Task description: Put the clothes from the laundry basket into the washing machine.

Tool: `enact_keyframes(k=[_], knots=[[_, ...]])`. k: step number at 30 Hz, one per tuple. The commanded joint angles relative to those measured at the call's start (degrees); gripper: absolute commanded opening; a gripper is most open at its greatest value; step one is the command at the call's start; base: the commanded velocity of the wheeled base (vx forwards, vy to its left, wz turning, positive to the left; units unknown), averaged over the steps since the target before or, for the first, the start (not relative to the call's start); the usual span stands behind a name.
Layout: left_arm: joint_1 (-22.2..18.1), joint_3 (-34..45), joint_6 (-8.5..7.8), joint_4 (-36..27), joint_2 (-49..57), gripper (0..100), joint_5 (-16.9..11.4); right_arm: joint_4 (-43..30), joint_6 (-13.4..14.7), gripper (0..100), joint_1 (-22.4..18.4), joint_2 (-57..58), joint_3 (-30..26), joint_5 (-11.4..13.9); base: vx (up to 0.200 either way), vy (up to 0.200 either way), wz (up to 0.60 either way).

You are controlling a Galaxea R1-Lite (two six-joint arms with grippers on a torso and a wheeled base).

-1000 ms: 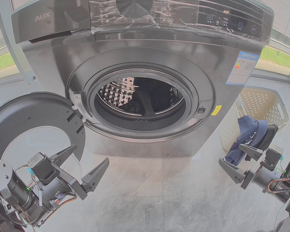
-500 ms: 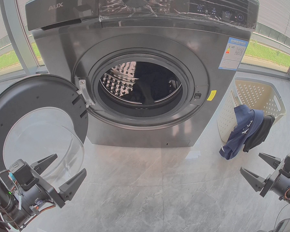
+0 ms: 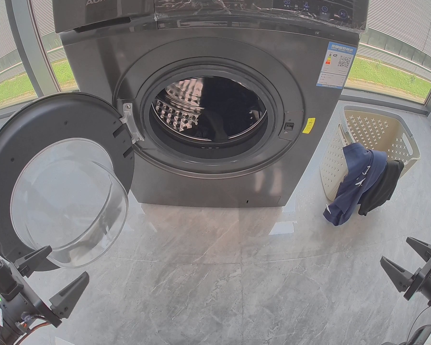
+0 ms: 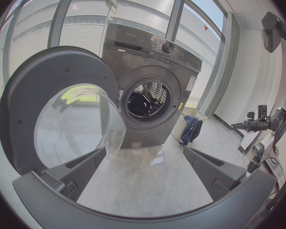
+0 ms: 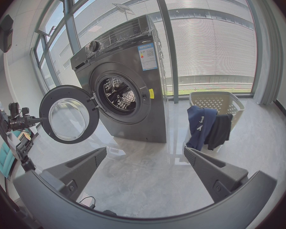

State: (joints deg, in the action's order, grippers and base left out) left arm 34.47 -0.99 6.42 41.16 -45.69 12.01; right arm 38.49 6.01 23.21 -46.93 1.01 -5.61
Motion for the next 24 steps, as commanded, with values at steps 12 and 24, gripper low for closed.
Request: enact_keyframes(k=[12, 24], knots=[[-17.2, 1.0, -1.41, -28.3, 37.3, 100, -4.8, -34.5, -2.6, 100, -18.5, 42.3, -0.9, 3.3, 0.0, -0.183, 0.0], [-29.9, 1.0, -4.75, -34.0, 40.5, 100, -5.3, -38.5, -4.3, 100, -22.8, 46.9, -0.9, 4.6, 0.0, -0.167, 0.0]])
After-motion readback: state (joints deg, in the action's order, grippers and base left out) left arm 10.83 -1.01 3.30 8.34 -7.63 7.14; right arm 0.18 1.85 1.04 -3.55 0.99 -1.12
